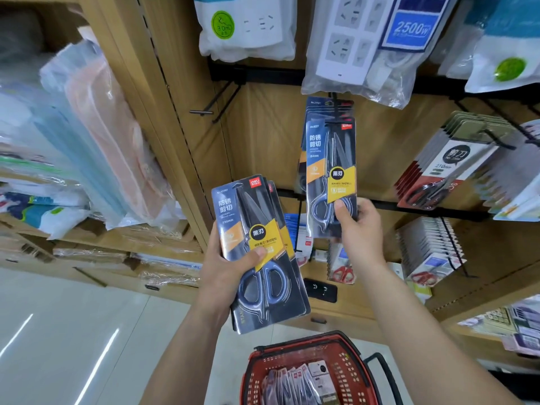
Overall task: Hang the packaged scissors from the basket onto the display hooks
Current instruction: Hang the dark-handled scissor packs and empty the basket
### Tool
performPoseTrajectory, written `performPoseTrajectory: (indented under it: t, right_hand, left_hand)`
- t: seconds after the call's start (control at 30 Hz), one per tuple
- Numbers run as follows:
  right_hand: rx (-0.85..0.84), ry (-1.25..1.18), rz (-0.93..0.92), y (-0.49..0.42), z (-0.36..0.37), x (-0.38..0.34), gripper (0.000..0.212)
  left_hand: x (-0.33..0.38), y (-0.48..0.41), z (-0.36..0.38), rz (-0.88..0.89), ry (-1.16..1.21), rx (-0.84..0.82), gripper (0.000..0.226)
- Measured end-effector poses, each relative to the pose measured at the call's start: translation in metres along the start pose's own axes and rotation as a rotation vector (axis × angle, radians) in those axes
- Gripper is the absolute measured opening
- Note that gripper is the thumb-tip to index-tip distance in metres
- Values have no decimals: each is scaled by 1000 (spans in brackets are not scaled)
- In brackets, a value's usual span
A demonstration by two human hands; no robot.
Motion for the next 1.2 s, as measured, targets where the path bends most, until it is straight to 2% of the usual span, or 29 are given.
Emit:
performPoseTrajectory:
  t: [0.17,0.27,0.3,0.37,0.43,0.47,0.53,0.63,0.7,0.83,0.9,1.07,1.2]
  right_hand:
    - [3,157,97,-31,13,-6,28]
    - [-34,275,58,-6,11,-11,48]
    - [-95,229,48,9,11,-11,46]
    - [-362,109,68,46,22,-5,39]
    - [-607,63,104,81,34,1,42]
    - [-657,37,96,91,38,4,46]
    - [-623,-11,33,98,40,8,48]
    - [-509,-34,-49,97,39,7,38]
    - [-417,-62,-45,93,37,14,36]
    - [-222,-79,-1,88,30,21,8]
    - [-172,-112,41,87,26,24,10]
    - [-181,-199,148,91,27,38,14]
    - [-240,-276,201,94,27,43,14]
  left_hand:
    - [-6,-2,2,-22,-9,-5,67]
    - [-10,-4,2,-20,-26,-8,67]
    - [-12,-5,3,-20,-27,-7,67]
    - [-15,-8,4,-17,-30,-8,71]
    - [-18,-11,8,-4,-44,-32,78]
    - [-19,-12,10,5,-56,-42,79]
    - [-20,-12,16,37,-81,-40,79]
    - [-18,-12,22,80,-109,-12,72]
    - [-16,-13,26,84,-82,-5,66]
    - [-11,-8,29,93,-115,8,66]
    - [-10,-6,29,84,-109,1,65]
    - [-12,-8,20,78,-90,-1,57]
    - [-9,-4,14,66,-54,44,60]
Point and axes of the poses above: each hand's wrist, its own y-axis away from the middle knuckle, its own z-axis out of the palm, x = y × z, the point moved 6 cm from there along -y, towards the middle knuckle, and after that the axes turned 9 degrees about y, right-handed, at the moved point
